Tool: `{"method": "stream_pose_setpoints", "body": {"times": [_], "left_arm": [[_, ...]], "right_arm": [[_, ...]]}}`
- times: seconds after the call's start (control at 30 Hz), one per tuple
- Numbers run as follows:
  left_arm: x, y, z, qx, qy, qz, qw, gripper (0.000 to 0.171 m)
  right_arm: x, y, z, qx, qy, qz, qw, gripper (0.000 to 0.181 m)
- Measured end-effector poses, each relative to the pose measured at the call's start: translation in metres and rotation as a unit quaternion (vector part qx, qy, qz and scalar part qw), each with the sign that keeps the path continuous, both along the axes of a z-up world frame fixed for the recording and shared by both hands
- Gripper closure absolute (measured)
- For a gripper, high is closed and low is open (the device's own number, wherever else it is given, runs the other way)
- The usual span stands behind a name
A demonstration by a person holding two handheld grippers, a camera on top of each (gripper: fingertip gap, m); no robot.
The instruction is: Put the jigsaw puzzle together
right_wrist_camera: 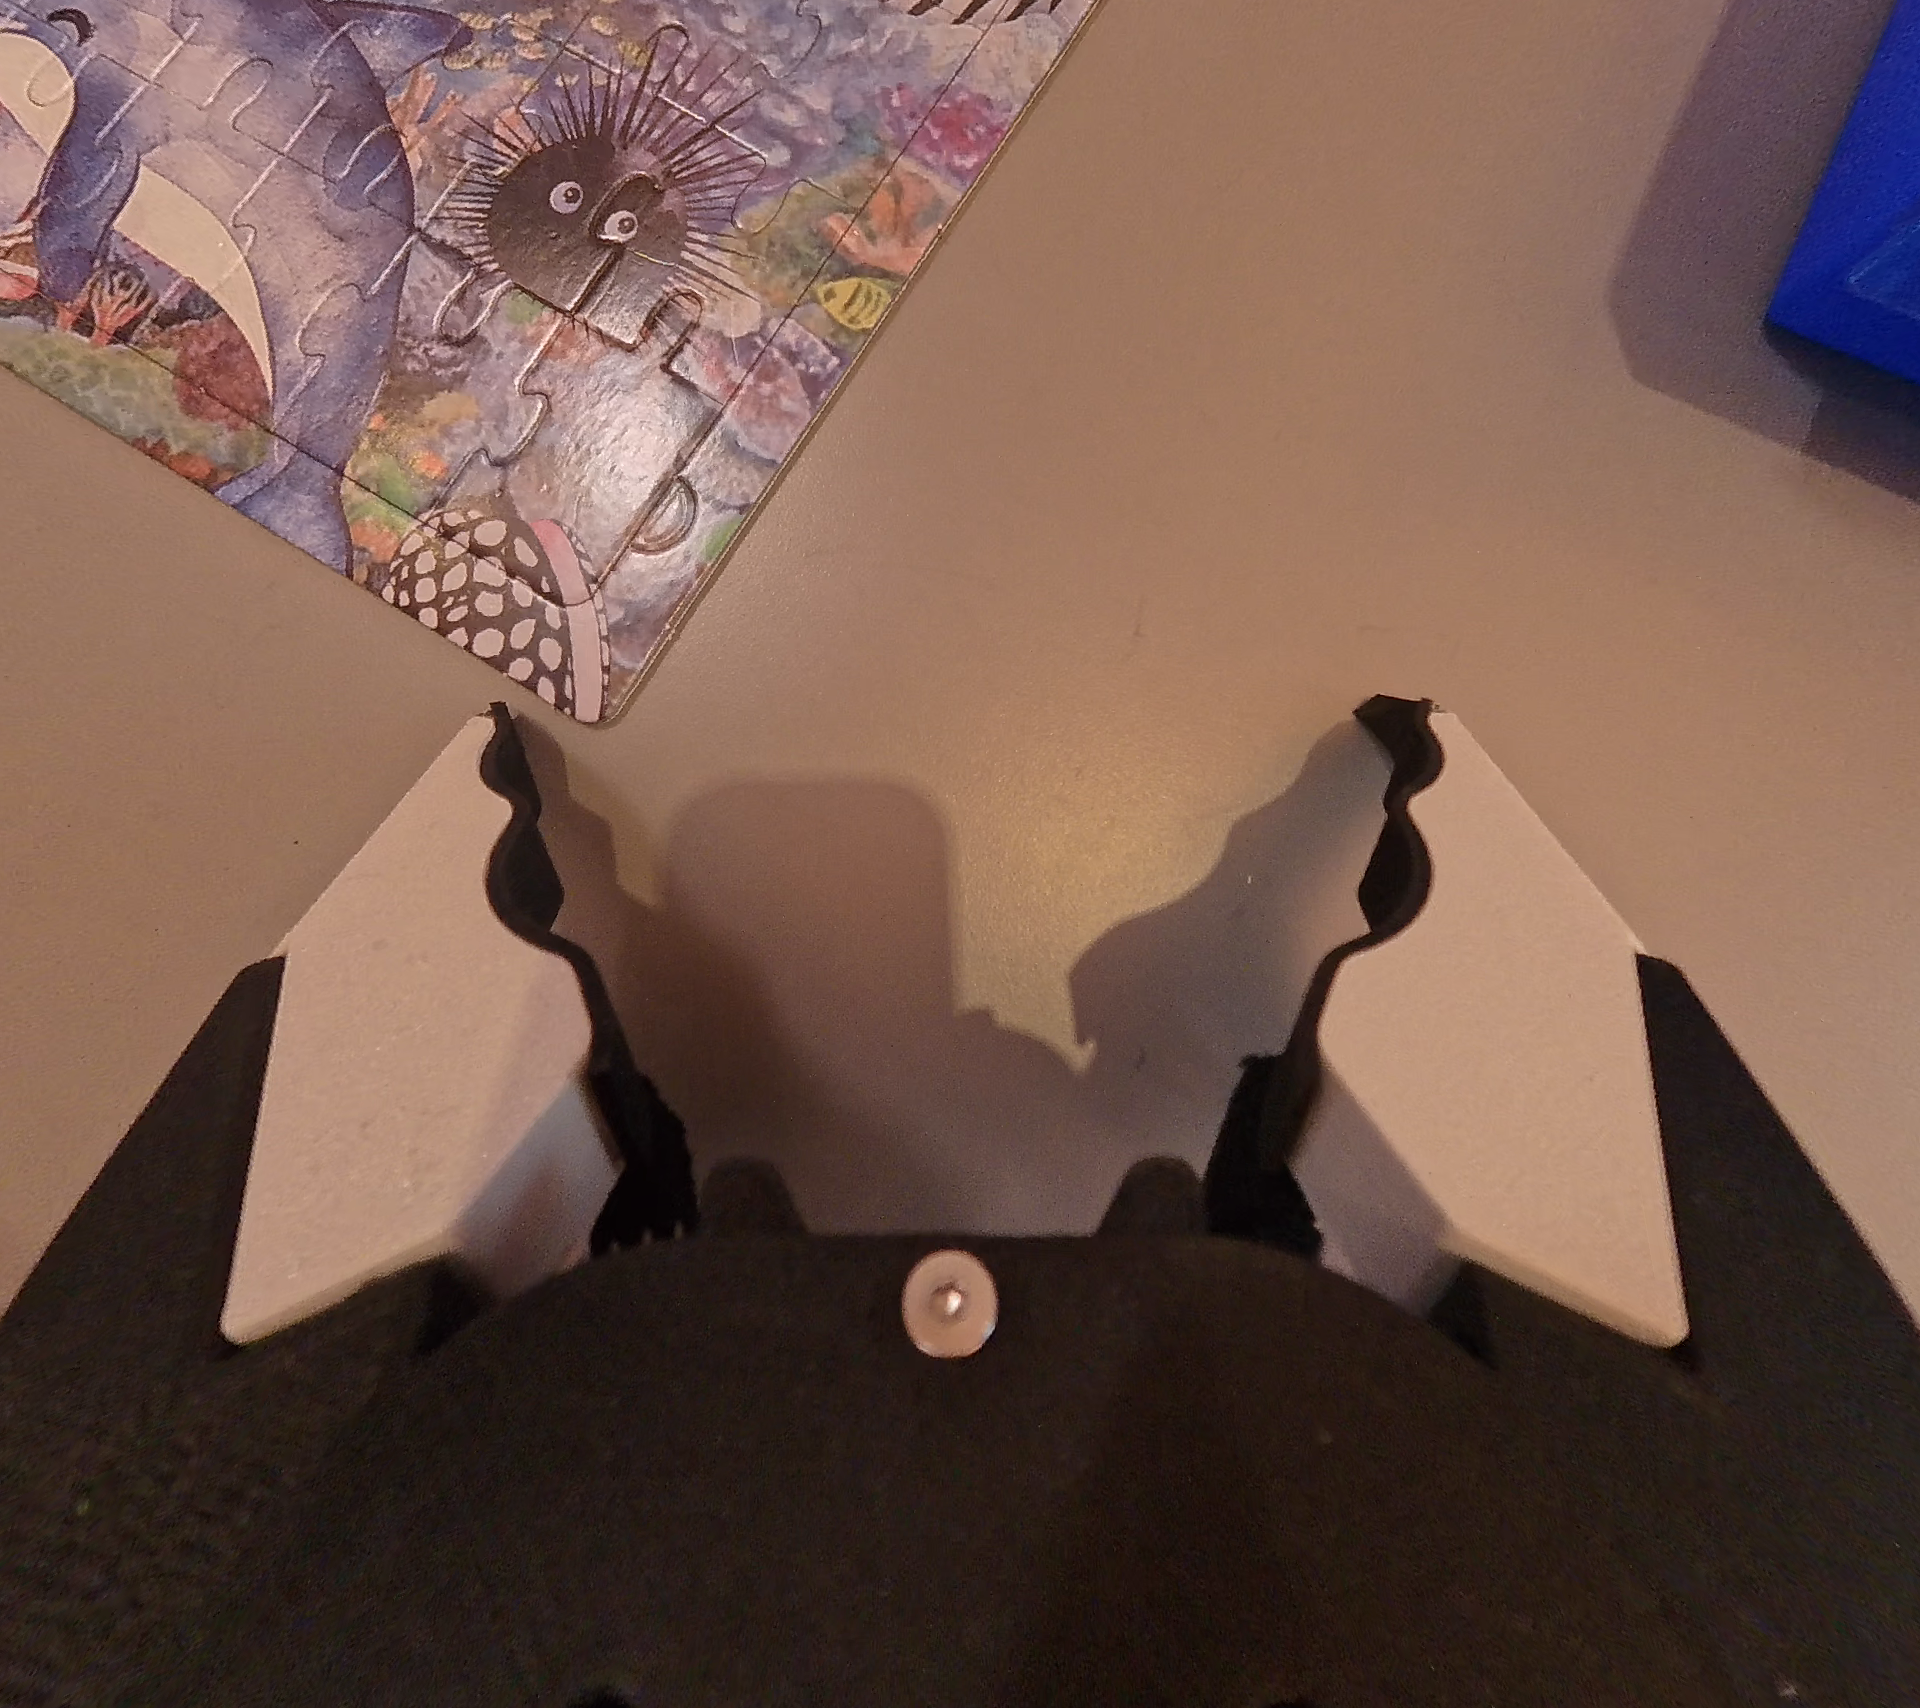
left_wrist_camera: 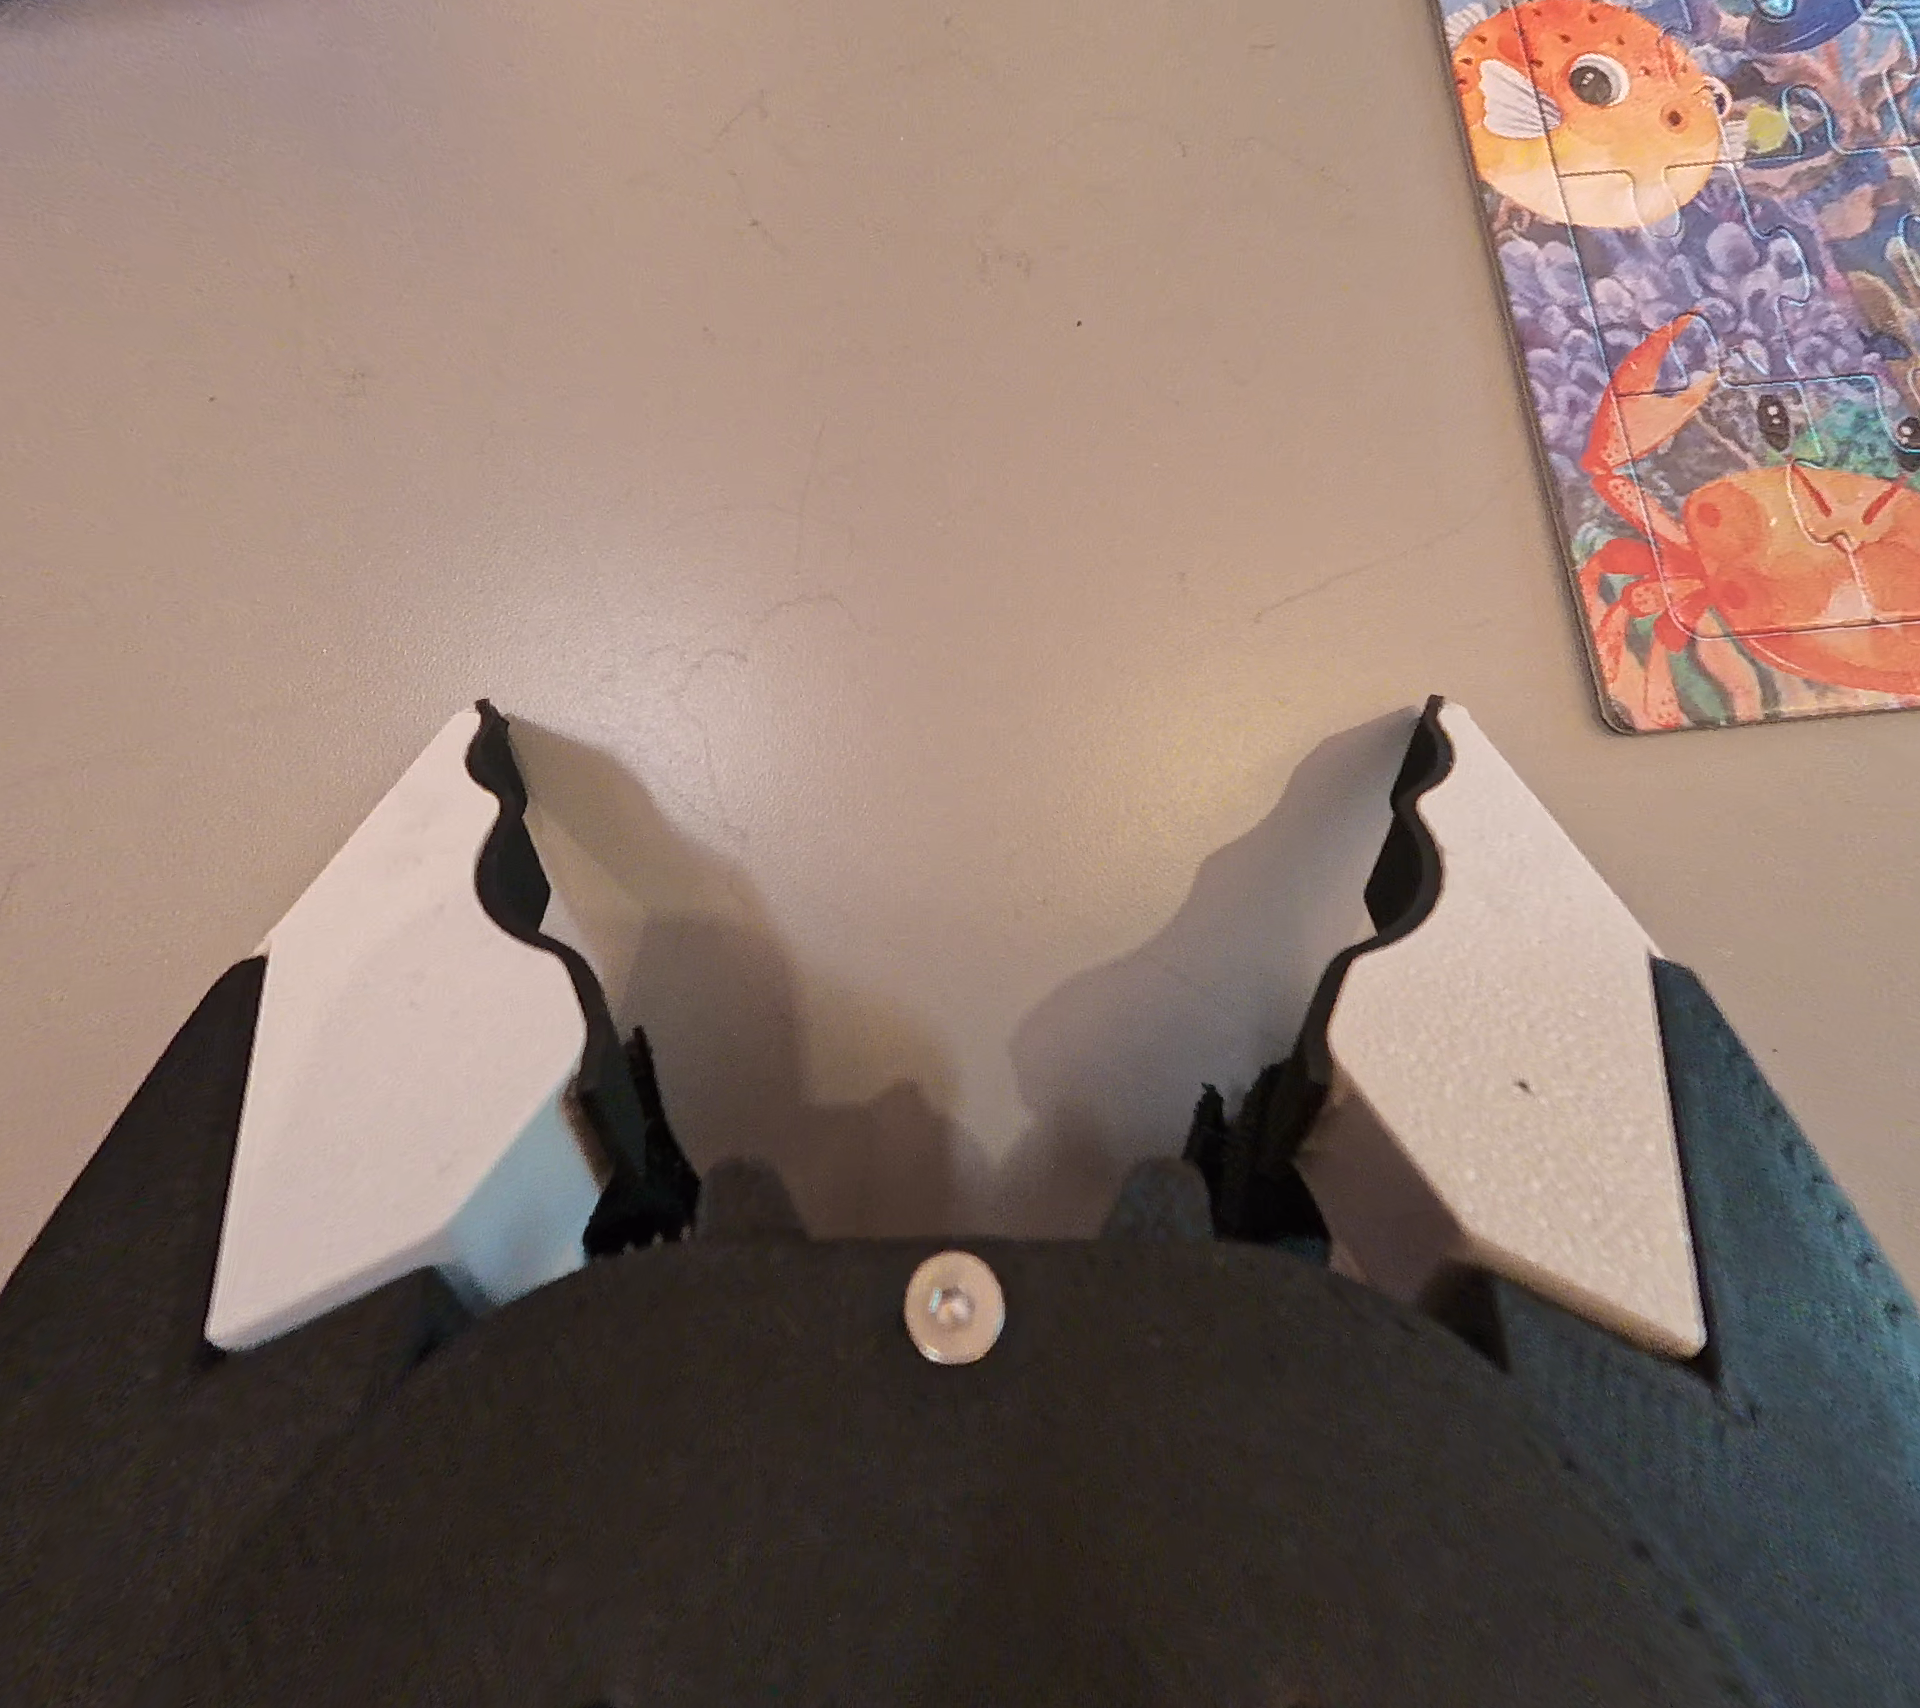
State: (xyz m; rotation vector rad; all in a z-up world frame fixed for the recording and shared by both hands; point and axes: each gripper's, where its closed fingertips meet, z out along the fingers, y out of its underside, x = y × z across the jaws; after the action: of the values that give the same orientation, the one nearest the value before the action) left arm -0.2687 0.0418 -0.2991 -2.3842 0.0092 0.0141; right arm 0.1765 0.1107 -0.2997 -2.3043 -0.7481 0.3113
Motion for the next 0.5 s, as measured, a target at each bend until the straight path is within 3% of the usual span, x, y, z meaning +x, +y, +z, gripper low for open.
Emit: {"method": "stream_pose_setpoints", "body": {"times": [0.5], "left_arm": [[0.0007, 0.0022, -0.0005, -0.001, 0.000, -0.001, 1.000, 0.013]], "right_arm": [[0.0004, 0.0021, 0.0001, 0.000, 0.000, 0.001, 1.000, 0.025]]}}
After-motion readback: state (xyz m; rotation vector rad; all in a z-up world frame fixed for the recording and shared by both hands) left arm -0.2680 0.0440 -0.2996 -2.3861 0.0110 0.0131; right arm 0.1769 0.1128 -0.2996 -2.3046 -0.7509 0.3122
